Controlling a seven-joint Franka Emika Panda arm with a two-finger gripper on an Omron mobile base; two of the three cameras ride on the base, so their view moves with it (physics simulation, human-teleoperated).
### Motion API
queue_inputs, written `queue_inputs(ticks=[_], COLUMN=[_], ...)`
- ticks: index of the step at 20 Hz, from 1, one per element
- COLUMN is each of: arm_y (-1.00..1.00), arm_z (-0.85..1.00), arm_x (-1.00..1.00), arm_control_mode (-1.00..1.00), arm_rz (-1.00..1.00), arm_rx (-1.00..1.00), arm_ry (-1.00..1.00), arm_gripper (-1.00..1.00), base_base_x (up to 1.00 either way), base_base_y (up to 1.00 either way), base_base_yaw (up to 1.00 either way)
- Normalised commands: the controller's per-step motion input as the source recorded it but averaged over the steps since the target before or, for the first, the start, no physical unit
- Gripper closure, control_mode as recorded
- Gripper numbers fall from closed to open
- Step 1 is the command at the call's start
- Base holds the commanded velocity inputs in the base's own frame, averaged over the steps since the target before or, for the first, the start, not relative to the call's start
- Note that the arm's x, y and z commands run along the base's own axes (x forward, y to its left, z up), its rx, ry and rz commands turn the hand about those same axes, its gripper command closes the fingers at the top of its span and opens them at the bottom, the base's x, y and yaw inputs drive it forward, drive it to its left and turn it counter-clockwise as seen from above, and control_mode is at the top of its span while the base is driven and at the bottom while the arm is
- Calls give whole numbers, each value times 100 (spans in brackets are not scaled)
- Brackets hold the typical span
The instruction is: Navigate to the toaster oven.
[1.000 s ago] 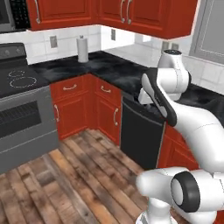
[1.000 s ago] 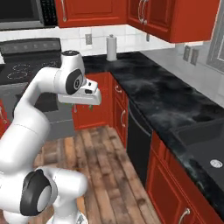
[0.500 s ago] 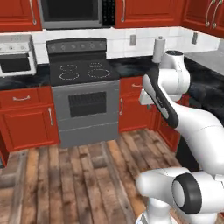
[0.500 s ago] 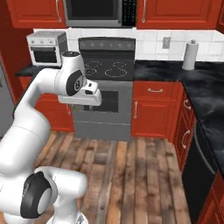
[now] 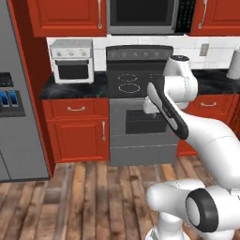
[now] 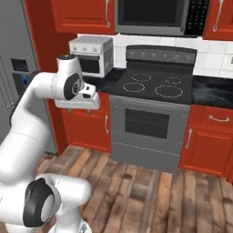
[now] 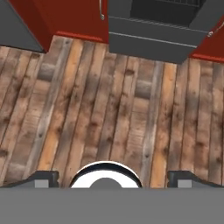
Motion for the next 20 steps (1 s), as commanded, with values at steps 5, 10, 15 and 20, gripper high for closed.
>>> queue_inputs(ticks=[5, 10, 15, 20], arm_y=[0, 0, 0, 0], arm_z=[0, 0, 0, 0], arm_x=[0, 0, 0, 0], arm_control_mode=[100, 100, 100, 100], arm_rz=[0, 0, 0, 0], arm_rx=[0, 0, 0, 0], arm_ry=[0, 0, 0, 0], arm_gripper=[-100, -100, -100, -100], base_base_x=[100, 100, 99, 86], base_base_y=[62, 77, 69, 39], base_base_yaw=[2, -14, -21, -24])
